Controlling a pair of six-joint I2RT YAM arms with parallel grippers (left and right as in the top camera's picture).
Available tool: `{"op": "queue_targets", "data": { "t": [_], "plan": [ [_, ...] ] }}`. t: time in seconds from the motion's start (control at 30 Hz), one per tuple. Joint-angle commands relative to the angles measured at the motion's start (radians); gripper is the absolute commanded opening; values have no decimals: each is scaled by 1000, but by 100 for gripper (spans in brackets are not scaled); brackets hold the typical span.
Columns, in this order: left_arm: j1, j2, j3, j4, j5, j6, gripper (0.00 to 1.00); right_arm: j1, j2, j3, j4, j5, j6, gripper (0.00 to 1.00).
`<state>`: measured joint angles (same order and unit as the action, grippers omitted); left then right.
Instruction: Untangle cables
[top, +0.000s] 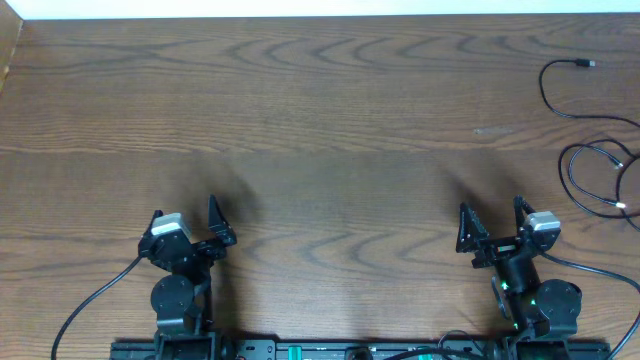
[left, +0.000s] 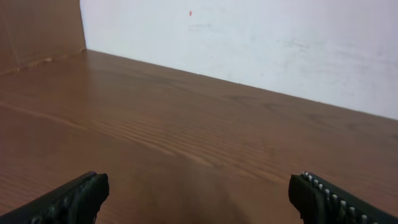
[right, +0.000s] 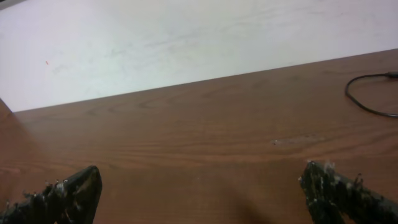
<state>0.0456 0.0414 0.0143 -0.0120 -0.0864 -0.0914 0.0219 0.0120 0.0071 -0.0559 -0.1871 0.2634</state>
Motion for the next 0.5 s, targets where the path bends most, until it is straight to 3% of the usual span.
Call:
{"op": "queue_targets", "data": {
  "t": [0.0,0.47],
  "plan": [
    [11,-14,-10,-54,-11,78,98,10,-6,-2,-4,-3,13,99],
    [10,-10,-10,-54,-3,84,98,10,-6,-2,-4,-3,13,99]
  ]
}}
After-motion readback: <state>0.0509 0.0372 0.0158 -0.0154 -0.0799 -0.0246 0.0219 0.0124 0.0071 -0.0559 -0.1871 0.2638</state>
